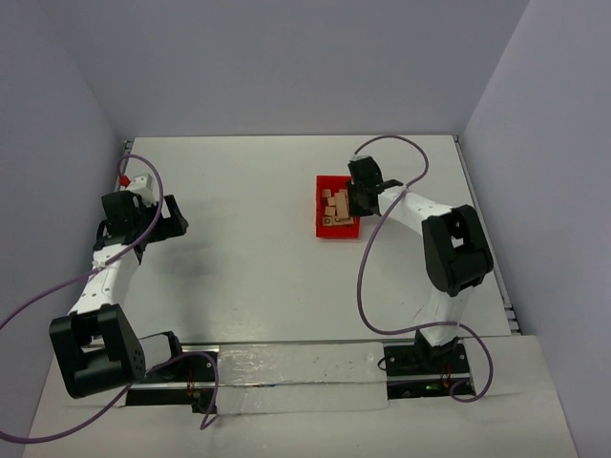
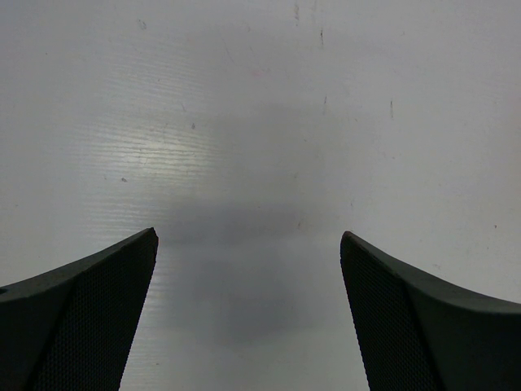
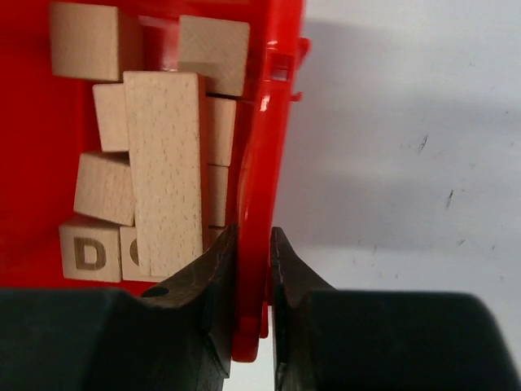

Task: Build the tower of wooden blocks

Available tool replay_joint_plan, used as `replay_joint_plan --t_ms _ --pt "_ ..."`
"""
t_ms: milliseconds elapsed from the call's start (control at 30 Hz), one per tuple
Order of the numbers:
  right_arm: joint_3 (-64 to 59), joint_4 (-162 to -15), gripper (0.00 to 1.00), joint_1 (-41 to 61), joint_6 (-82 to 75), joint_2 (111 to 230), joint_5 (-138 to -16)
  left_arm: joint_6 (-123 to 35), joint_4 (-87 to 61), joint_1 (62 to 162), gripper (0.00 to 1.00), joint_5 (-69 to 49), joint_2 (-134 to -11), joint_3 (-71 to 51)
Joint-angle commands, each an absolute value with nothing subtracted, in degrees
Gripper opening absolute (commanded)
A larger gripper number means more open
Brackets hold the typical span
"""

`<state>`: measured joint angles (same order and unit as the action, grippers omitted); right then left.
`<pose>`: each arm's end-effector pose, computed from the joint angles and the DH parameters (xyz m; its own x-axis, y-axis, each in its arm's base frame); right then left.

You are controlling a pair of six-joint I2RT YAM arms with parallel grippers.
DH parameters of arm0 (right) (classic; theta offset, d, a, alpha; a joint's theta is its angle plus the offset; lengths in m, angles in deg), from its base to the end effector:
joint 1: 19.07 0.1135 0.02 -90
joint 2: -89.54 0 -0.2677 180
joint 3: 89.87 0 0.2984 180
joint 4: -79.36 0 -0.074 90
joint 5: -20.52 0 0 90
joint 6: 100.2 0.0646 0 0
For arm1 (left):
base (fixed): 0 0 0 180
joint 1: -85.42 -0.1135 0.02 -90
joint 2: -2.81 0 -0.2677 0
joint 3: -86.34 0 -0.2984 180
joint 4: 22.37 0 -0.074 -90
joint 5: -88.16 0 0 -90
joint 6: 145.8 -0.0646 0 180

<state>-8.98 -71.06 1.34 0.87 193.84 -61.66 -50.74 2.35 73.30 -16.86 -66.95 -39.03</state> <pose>0.4183 0.1463 0.1442 -0.7861 -0.0895 -0.6116 -0.1200 0.9927 0.0090 0.3165 0.0509 0.1994 -0.6233 -0.2210 -0.7501 -0.0635 0.9704 -0.2331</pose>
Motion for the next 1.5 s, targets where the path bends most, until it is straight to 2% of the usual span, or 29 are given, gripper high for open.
replay_joint_plan --t_ms 0,33,67,467,667,900,1100,1233,1300,1400,1467 --pt "-6.4 -71.6 0.08 0.8 0.0 195.3 -60.3 -51.6 2.2 72.9 0.99 -17.9 -66.3 -37.1" --pt "-6.6 -71.5 0.02 0.9 -0.3 194.9 -60.0 -51.6 2.2 72.9 0.99 -17.8 -66.2 -37.1" --pt "-6.8 -71.5 0.00 0.9 -0.4 194.8 -59.5 -51.6 2.2 72.9 0.99 -17.7 -66.2 -37.1" --pt "-10.4 -71.3 0.00 1.2 -17.3 180.1 -42.5 -49.5 2.8 72.9 0.99 -15.2 -66.4 -36.3" --pt "-12.2 -72.0 0.00 5.1 -25.2 180.4 -33.6 -48.9 3.8 72.8 0.99 -12.9 -68.5 -35.3" --pt "-18.5 -84.6 0.00 13.5 -35.3 181.8 -18.7 -48.9 4.4 72.4 0.99 -11.3 -68.2 -35.2" --pt "-25.2 -103.9 0.00 20.6 -46.2 182.7 -7.7 -49.4 4.8 72.3 0.99 -10.8 -67.6 -35.9" --pt "-32.7 -140.9 0.00 25.1 -71.0 186.9 -0.8 -49.4 5.1 72.2 0.99 -10.9 -67.3 -35.7" --pt "-34.6 -155.2 0.00 27.3 -81.1 190.2 -0.5 -49.4 5.2 72.2 0.99 -10.8 -67.3 -35.8" --pt "-36.5 -185.8 0.00 29.9 -104.4 200.4 -2.3 -49.5 5.3 72.1 0.99 -11.0 -67.3 -35.8" --pt "-36.6 -190.3 0.00 31.1 -107.9 202.8 -3.5 -49.5 5.4 71.9 0.99 -11.0 -67.3 -35.8"
